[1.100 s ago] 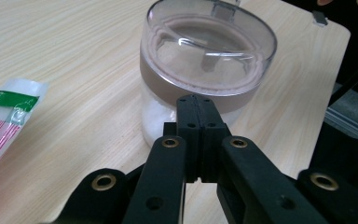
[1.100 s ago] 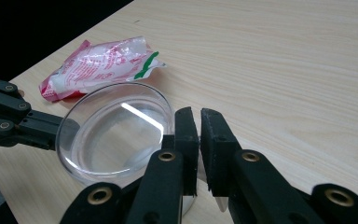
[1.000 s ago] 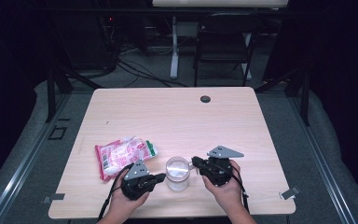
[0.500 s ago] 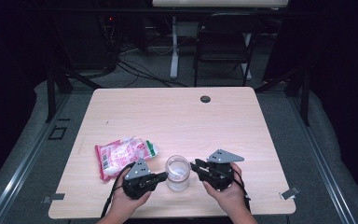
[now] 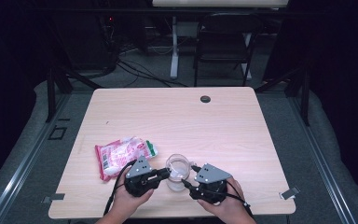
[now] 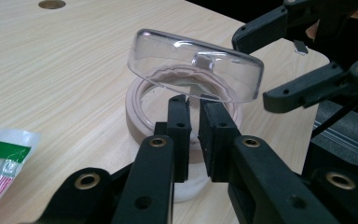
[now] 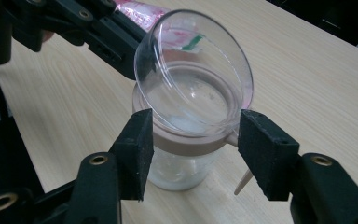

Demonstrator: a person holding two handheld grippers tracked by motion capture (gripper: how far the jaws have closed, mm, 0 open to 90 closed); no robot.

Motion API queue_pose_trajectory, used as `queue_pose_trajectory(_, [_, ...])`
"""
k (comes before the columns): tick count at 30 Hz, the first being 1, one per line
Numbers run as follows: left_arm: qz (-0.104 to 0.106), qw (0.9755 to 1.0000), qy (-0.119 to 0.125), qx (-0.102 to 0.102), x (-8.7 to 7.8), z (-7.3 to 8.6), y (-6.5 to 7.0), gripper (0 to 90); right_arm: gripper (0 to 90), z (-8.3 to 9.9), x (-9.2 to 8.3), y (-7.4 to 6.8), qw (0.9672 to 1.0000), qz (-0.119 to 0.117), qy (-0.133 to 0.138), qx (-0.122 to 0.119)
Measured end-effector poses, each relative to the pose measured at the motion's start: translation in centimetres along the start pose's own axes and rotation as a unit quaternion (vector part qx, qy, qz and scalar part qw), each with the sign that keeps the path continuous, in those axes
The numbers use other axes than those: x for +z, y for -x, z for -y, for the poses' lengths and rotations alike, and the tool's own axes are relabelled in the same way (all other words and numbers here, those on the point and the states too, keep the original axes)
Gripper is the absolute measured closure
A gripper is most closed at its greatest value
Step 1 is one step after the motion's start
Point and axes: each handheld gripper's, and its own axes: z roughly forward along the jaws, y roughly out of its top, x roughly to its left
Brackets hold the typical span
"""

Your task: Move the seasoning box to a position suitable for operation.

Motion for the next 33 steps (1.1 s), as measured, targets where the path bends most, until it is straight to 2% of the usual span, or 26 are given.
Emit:
queue_pose_trajectory(5, [0.006,1.0,0.006,0.001,0.03,0.0,0.1,75.7,43.5,-0.05,0.42,-0.28,0.9999,0.01,0.0,-0.009])
queue_pose_trajectory(12, [-0.013,0.9999,0.003,0.009,0.41,0.21,0.09,65.4,45.3,-0.02,0.71,-0.24,0.9998,0.016,0.002,-0.008])
queue_pose_trajectory(14, [-0.021,0.9997,0.001,0.01,0.47,0.3,-0.05,64.4,45.3,0.0,0.71,-0.25,0.9998,0.018,0.002,-0.009])
queue_pose_trajectory(20, [-0.028,0.9996,0.003,-0.003,0.51,0.48,-0.4,62.0,45.0,0.01,0.74,-0.22,0.9998,0.018,0.002,-0.007])
queue_pose_trajectory(33, [-0.023,0.9997,0.006,-0.011,0.53,0.6,-0.59,61.7,47.0,0.04,0.45,0.27,0.9995,0.011,0.02,0.021])
